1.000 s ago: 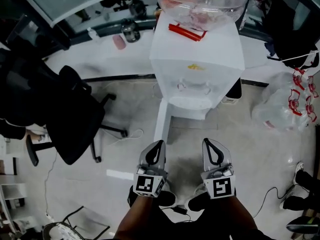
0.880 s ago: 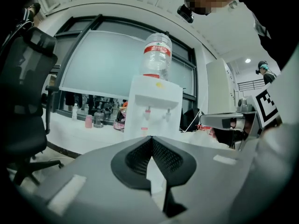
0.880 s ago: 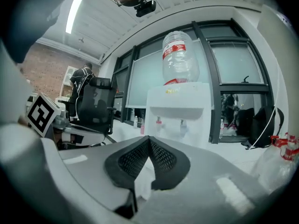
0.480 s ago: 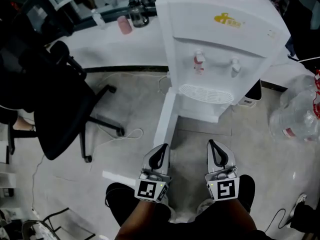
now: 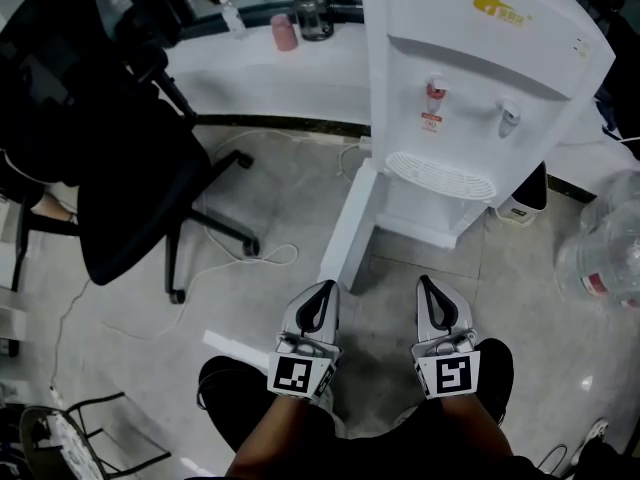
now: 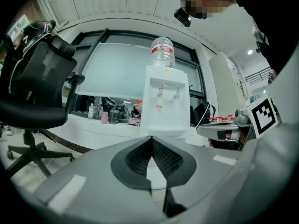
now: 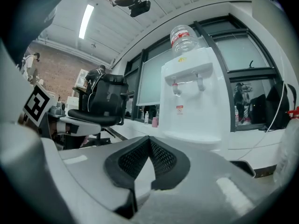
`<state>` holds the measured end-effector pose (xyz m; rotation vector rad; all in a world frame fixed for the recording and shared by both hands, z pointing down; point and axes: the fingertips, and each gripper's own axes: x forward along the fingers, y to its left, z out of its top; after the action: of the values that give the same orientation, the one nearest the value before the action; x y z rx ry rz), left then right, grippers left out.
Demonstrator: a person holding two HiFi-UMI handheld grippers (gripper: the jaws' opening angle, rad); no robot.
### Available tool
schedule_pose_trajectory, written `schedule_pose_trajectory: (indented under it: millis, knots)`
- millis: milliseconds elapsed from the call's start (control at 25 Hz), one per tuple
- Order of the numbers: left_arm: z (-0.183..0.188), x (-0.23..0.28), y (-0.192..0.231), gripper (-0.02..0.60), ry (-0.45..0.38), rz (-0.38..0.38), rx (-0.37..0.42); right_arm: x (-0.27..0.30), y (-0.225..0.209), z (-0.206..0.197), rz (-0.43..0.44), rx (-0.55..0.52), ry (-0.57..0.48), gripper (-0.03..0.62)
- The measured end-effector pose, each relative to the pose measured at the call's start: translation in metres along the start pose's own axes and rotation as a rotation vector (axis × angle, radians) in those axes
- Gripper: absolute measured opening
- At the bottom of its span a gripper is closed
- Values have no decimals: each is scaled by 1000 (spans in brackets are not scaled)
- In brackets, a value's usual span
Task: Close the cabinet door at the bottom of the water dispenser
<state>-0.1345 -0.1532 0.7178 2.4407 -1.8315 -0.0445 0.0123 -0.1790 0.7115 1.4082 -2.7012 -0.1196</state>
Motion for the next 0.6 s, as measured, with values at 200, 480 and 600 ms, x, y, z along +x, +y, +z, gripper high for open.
schedule_pose_trajectory:
  millis: [200, 480, 600]
  knots:
    - [-9, -7, 16, 20, 0, 50, -1, 5, 10, -1, 33, 1, -27, 5]
    - [-47, -12, 48, 20, 51, 138, -26, 6, 20, -11, 54, 16, -10, 4]
    - [-68, -8, 60, 20, 94, 164, -26, 5, 21, -13, 53, 18, -8, 5]
